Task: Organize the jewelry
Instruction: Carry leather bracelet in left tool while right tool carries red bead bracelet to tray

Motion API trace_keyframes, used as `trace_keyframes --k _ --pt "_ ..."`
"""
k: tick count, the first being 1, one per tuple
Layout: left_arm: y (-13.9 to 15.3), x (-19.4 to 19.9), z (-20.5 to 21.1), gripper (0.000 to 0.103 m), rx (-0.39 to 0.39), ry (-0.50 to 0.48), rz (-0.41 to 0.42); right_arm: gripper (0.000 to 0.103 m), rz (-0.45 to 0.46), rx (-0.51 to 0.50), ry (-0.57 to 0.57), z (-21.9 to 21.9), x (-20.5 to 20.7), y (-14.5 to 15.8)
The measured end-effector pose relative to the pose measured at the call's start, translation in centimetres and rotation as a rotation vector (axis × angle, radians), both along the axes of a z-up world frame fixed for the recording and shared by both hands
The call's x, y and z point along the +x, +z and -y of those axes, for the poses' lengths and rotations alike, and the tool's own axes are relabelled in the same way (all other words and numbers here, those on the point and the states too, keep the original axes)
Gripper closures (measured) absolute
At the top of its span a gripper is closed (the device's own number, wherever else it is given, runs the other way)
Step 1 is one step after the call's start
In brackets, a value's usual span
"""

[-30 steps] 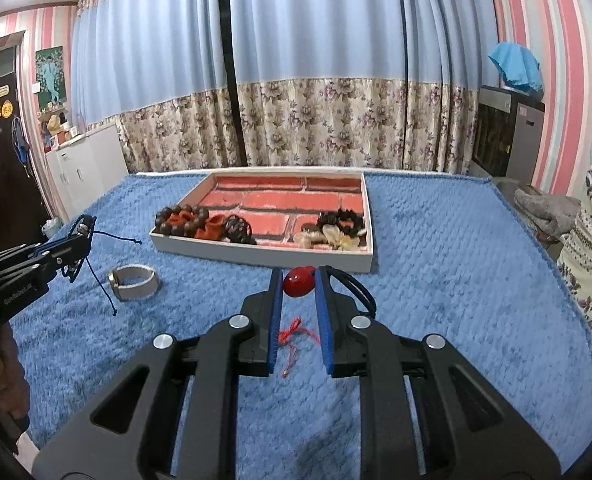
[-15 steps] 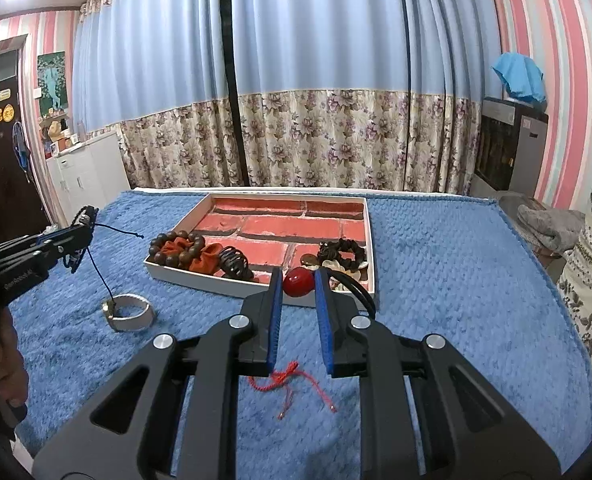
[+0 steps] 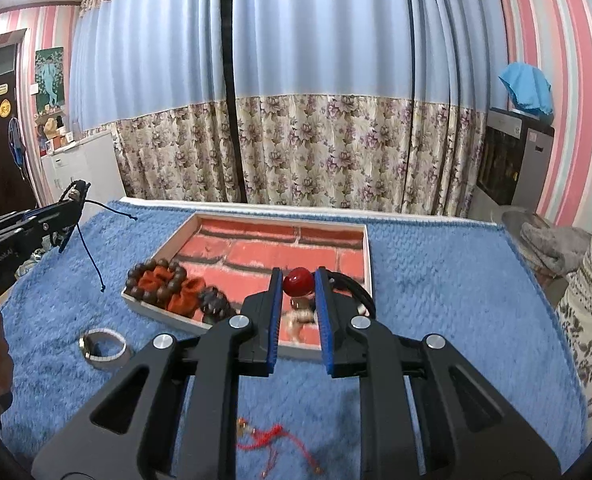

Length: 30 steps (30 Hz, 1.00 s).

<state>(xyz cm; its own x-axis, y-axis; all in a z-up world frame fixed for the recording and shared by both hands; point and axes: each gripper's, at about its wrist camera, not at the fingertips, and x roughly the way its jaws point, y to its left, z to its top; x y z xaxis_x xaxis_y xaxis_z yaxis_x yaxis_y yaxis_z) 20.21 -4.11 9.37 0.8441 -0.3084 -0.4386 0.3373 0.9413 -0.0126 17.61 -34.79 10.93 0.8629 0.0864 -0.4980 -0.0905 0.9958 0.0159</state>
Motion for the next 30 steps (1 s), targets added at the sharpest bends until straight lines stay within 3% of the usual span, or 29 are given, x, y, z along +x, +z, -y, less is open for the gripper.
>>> trace_keyframes --k 8,16,21,30 --pt "0.3 5.0 0.7 0.089 -0.005 0.033 -0.02 0.086 -0.002 -0.006 -0.002 0.3 4.2 1.3" --pt "-1.5 9.5 1.1 0.089 0.0 0.035 -0.083 0.086 -0.045 0.021 -0.001 1.6 9.2 1.2" --pt "-3.8 12.7 1.7 0.089 -0.008 0.027 -0.158 0.086 -0.12 0.036 0.007 1.9 12.4 -0.9" --pt "-9.4 16.7 2.5 0.089 0.047 0.051 -0.316 0.086 -0.289 -0.013 -0.021 2.1 16.8 -8.2"
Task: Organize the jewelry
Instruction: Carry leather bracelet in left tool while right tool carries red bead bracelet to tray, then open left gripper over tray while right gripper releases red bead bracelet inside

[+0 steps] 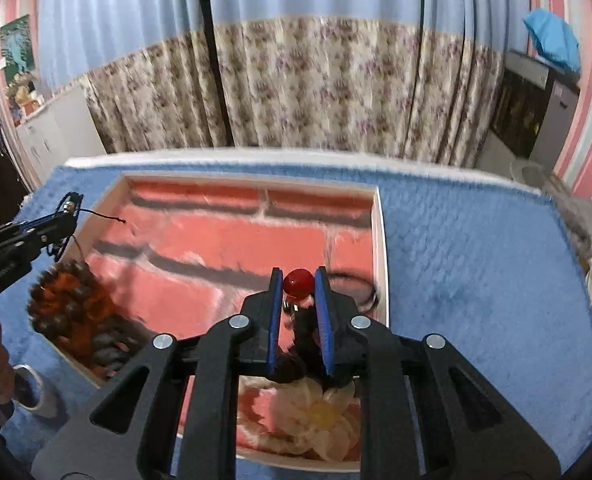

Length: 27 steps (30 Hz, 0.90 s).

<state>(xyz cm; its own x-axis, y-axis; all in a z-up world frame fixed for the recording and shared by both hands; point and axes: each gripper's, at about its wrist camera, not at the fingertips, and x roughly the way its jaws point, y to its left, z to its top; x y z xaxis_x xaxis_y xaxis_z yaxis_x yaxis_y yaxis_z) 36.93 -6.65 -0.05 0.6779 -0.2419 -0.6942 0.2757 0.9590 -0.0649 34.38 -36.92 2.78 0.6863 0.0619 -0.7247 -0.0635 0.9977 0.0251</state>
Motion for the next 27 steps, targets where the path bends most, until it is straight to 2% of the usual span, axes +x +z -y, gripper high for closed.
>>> trace_keyframes --k 8,13,16,17,18,19,20,24,27 --pt "-3.4 0.4 -0.1 0.087 0.028 0.002 -0.075 0.086 -0.047 0.004 0.011 0.0 -0.3 -2.7" --pt "-4.0 0.2 -0.2 0.085 0.037 0.003 -0.082 0.085 -0.054 -0.005 0.017 0.0 -0.2 -3.1" --pt "-4.0 0.3 0.0 0.083 0.04 0.007 -0.098 0.076 -0.049 0.009 0.015 0.2 -0.4 -2.9" --pt "-3.8 0.3 0.0 0.081 0.04 0.008 -0.1 0.074 -0.04 0.019 0.016 0.3 -0.6 -2.6" --pt "-3.6 0.3 0.1 0.073 0.04 0.007 -0.099 0.073 -0.033 0.023 0.014 0.3 -0.8 -2.2" --pt "-3.1 0.1 0.1 0.058 0.04 0.006 -0.091 0.073 -0.027 0.025 0.016 0.4 -0.9 -1.9" --pt "-2.5 0.0 0.1 0.053 0.039 0.008 -0.079 0.073 -0.019 0.027 0.021 0.3 -1.2 -1.4" --pt "0.7 -0.9 -0.2 0.046 0.012 -0.005 -0.032 0.066 0.044 0.031 0.032 0.2 -2.5 1.8" --pt "3.3 -1.7 -0.5 0.046 0.004 -0.01 0.015 0.063 0.097 0.036 0.033 0.3 -3.8 4.3"
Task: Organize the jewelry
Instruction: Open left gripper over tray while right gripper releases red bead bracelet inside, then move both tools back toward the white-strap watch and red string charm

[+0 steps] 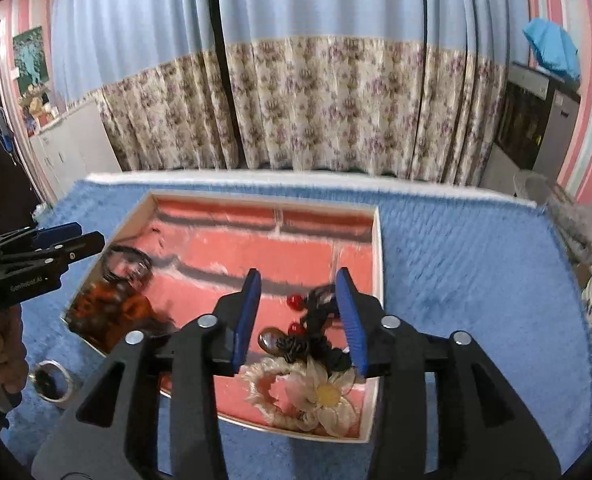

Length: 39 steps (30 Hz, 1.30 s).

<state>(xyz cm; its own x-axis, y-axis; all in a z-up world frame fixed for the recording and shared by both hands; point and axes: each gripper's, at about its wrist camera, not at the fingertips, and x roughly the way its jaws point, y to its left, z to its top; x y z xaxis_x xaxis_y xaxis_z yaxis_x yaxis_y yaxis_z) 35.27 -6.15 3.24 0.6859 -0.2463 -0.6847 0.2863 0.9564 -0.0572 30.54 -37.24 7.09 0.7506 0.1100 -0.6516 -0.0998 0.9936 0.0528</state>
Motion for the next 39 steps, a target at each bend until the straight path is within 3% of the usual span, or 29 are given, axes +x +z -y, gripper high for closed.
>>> trace_keyframes --k 5,10,13,17,24,33,39 --pt "5.0 -2.2 -1.5 0.043 -0.031 0.011 0.089 0.06 0.088 -0.027 -0.022 0.5 -2.4 4.4" --pt "7.3 -5.8 -3.5 0.038 0.039 0.038 0.18 0.049 0.146 -0.05 -0.044 2.1 -5.4 6.9" --pt "6.0 -8.8 -6.0 0.038 0.057 0.09 0.182 0.049 0.156 -0.064 -0.069 3.6 -7.8 6.2" --pt "2.1 -14.4 -8.0 0.038 0.117 0.165 0.204 0.047 0.126 -0.051 -0.093 4.5 -12.3 2.5" --pt "-5.1 -22.2 -8.2 0.037 0.119 0.19 0.12 0.041 0.036 0.025 -0.118 3.5 -18.6 -4.5" --pt "-7.4 -25.1 -6.5 0.037 0.015 0.179 0.026 0.036 -0.052 0.043 -0.111 2.1 -21.8 -7.6" --pt "-7.8 -24.6 -5.0 0.037 0.051 0.163 0.007 0.034 -0.069 0.037 -0.08 0.7 -20.9 -8.0"
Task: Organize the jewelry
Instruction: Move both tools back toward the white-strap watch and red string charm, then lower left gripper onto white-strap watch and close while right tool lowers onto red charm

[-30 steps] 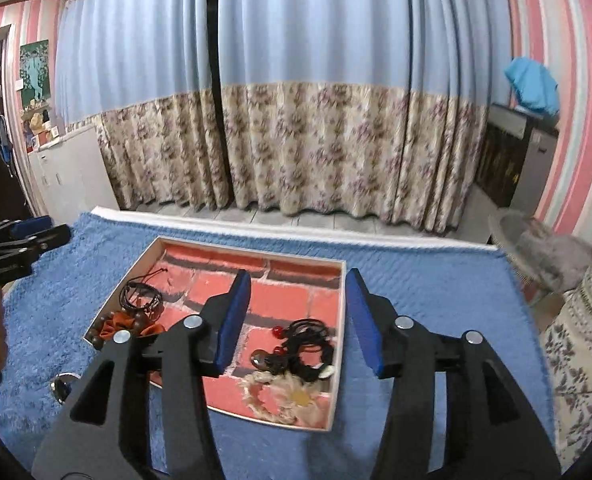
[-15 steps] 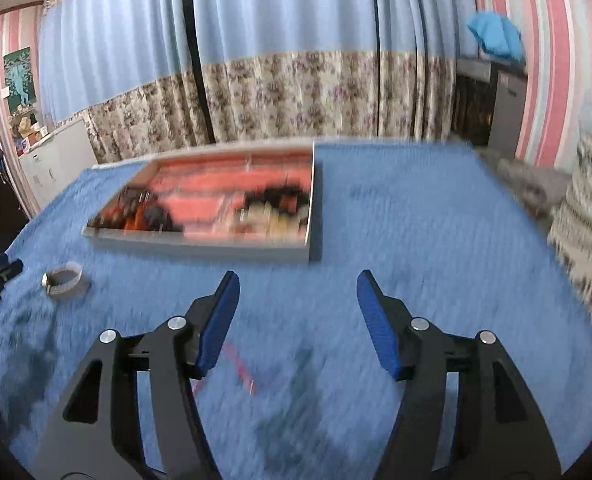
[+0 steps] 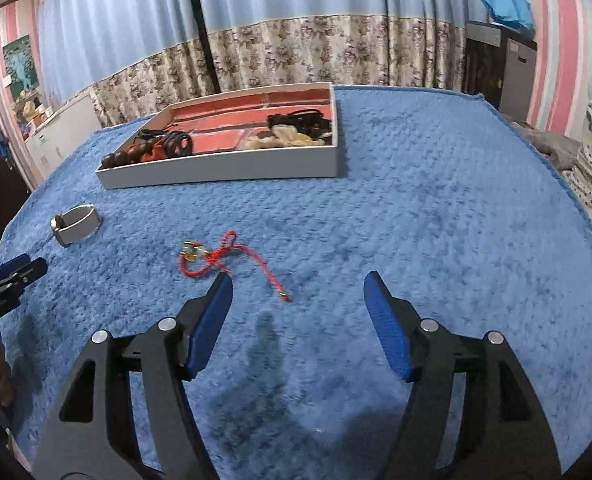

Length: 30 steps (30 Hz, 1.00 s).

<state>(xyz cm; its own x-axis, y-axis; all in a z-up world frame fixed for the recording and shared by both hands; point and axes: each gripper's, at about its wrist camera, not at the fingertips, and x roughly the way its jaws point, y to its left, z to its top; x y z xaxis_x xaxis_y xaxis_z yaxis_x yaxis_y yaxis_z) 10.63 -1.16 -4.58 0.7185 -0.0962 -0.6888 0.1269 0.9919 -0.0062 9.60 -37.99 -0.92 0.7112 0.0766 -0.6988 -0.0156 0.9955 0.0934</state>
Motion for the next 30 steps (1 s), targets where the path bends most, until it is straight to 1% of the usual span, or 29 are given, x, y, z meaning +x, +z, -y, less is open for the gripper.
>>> trace_keyframes --k 2,8,12,14,16,18,19,22,23,26,27,30 --pt "-0.1 0.4 0.4 0.037 0.01 -0.001 -0.013 0.032 -0.01 0.005 0.013 -0.6 0.4 -0.1" --pt "0.5 1.7 1.0 0.037 0.01 -0.01 -0.006 0.032 -0.022 -0.009 0.057 -2.5 2.3 -0.2" --pt "0.4 2.9 1.3 0.037 0.019 -0.009 -0.011 0.032 -0.045 -0.008 0.051 -3.1 4.1 -0.6" --pt "0.4 3.5 1.2 0.037 0.023 -0.009 -0.013 0.037 -0.062 -0.016 0.048 -3.4 4.8 -1.0" --pt "0.5 3.9 0.9 0.037 0.017 -0.005 -0.015 0.049 -0.076 -0.021 0.059 -3.6 5.3 -1.2" --pt "0.8 4.3 0.4 0.037 0.009 0.011 -0.009 0.055 -0.079 -0.03 0.058 -3.8 5.7 -1.4" --pt "1.0 4.5 0.2 0.037 0.005 0.017 -0.007 0.06 -0.083 -0.029 0.058 -3.8 5.8 -1.5" --pt "1.4 5.1 -0.4 0.037 -0.008 0.036 -0.001 0.067 -0.089 -0.029 0.057 -3.8 6.0 -1.9" --pt "1.5 5.3 -0.5 0.037 -0.016 0.037 0.0 0.067 -0.091 -0.027 0.057 -3.8 6.0 -2.0" --pt "1.8 5.7 -0.5 0.037 -0.004 0.047 0.013 0.071 -0.085 -0.032 0.055 -3.8 5.9 -2.1" --pt "1.8 6.0 -0.6 0.037 -0.001 0.055 0.014 0.073 -0.09 -0.032 0.058 -3.8 6.0 -2.3" --pt "1.6 7.0 -0.9 0.037 0.01 0.081 0.001 0.076 -0.094 -0.037 0.062 -4.0 6.1 -2.4"
